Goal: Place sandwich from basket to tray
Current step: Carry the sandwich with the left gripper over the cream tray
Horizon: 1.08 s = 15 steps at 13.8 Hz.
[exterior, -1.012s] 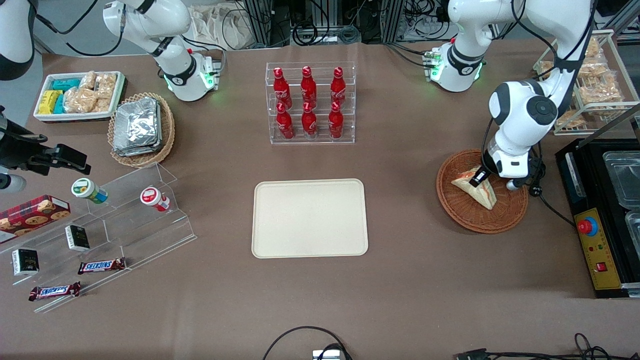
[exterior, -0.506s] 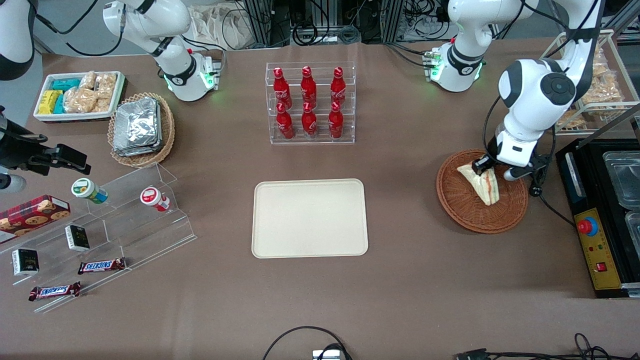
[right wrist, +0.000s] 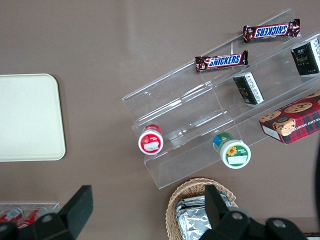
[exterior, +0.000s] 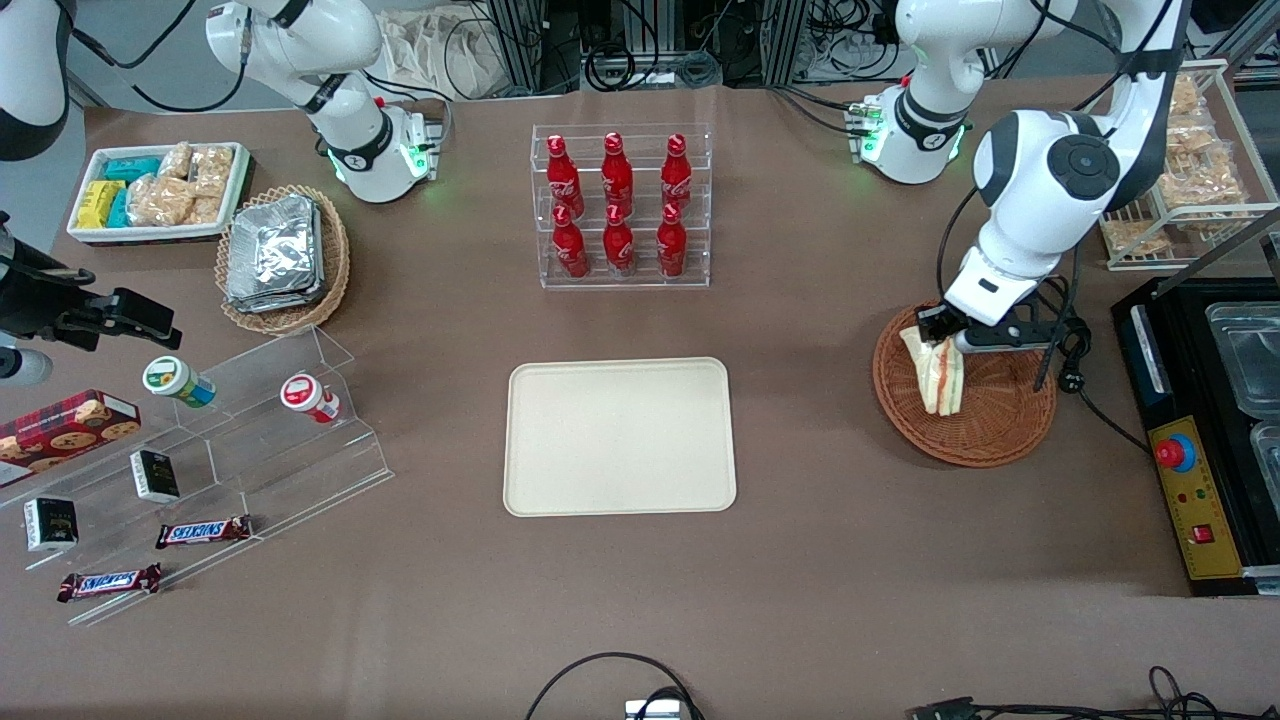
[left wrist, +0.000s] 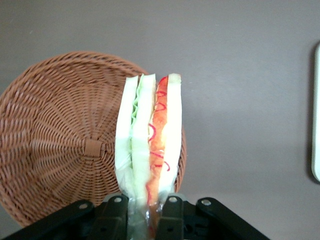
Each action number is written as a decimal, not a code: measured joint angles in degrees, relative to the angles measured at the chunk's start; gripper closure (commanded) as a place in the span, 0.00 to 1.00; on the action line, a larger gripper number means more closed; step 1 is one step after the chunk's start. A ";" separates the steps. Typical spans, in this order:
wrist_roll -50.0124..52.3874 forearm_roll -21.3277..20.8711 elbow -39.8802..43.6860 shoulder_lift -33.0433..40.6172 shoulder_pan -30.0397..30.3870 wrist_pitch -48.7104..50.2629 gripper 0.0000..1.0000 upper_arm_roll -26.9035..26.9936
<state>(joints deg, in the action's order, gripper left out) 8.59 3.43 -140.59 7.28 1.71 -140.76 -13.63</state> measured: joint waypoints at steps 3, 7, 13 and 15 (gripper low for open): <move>-3.77 -0.86 4.20 -1.52 -0.05 3.63 0.84 -2.70; -1.03 -3.90 14.91 -6.79 -0.07 11.80 0.84 -6.96; 14.49 -12.32 27.58 -17.76 -0.11 16.07 0.84 -14.00; 19.69 -15.49 32.56 -21.98 -0.12 18.50 0.84 -16.47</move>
<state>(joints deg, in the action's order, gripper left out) 28.28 -12.06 -108.03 -14.70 1.60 -122.26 -30.10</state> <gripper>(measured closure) 0.837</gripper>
